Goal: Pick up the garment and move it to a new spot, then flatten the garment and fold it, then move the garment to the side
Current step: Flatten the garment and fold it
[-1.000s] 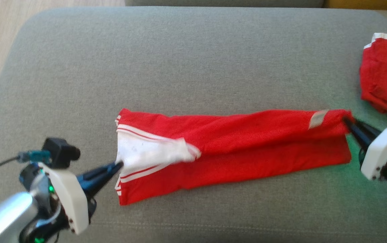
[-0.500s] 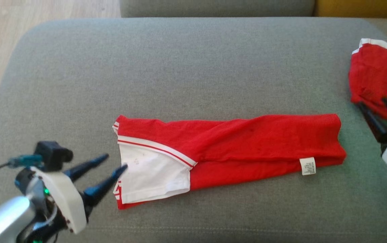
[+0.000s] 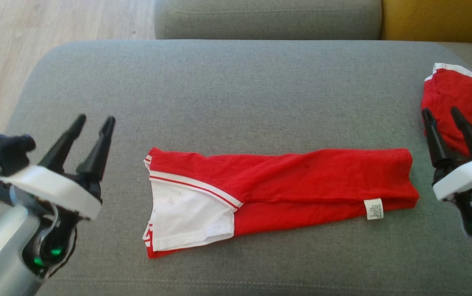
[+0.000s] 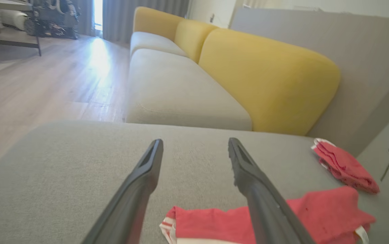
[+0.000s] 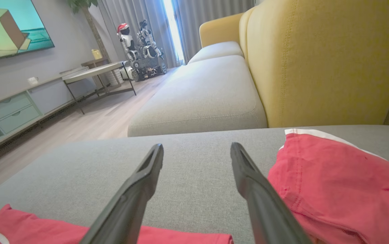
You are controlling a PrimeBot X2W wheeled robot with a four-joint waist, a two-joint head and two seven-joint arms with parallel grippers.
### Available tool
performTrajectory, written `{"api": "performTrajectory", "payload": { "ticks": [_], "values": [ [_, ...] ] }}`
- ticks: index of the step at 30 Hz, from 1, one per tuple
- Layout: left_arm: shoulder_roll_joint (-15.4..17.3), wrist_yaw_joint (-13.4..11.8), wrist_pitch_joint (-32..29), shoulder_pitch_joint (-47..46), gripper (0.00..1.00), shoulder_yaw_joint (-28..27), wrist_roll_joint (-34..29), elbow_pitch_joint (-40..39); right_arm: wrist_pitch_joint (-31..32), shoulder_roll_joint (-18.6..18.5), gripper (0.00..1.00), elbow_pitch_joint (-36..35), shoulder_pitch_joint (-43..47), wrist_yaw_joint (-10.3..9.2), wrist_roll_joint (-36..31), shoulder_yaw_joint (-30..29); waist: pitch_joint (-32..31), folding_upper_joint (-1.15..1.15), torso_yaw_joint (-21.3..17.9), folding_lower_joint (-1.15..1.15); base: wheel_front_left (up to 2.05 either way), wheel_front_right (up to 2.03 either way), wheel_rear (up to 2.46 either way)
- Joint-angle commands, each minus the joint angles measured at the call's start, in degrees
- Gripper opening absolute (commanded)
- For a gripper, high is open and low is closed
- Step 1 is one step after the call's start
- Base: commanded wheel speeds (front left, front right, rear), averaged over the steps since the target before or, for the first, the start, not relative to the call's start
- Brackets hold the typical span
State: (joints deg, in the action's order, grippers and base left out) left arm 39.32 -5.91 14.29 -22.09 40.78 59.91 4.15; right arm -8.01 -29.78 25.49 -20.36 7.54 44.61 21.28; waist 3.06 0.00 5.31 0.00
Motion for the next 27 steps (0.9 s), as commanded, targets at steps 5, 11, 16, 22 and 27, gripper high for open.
{"api": "performTrajectory", "payload": {
  "ticks": [5,11,16,22,27],
  "values": [
    [-6.0,-1.9,0.7,2.1,1.0,-14.6,-3.9,-2.1,-2.6,4.1,1.0,-2.9,2.5,-0.05,-5.6,-5.7,-0.7,0.0,0.0,0.0,0.0,0.0,0.0],
    [-15.8,-0.2,0.7,9.3,1.0,-22.4,-18.5,-3.0,-3.4,11.4,1.0,-5.8,7.6,-0.05,-12.3,-12.2,-1.0,0.0,0.1,0.0,0.0,0.0,0.0],
    [-23.8,2.2,0.7,14.1,1.0,-27.9,-27.5,-2.2,-2.9,15.4,1.0,-8.4,11.0,-0.05,-16.8,-15.3,-1.2,0.0,0.0,0.0,0.0,0.0,0.0],
    [-31.4,7.1,0.7,17.5,1.0,-34.3,-33.2,-1.1,-1.5,18.2,1.0,-10.3,13.2,-0.05,-20.3,-17.6,-1.2,0.0,-0.2,0.0,0.0,0.0,0.0],
    [-33.7,10.4,0.7,17.5,1.0,-37.0,-36.9,0.2,0.8,20.2,1.0,-10.0,13.3,-0.05,-22.3,-20.5,-0.5,0.0,-0.4,0.0,0.0,0.0,0.0]
  ]
}}
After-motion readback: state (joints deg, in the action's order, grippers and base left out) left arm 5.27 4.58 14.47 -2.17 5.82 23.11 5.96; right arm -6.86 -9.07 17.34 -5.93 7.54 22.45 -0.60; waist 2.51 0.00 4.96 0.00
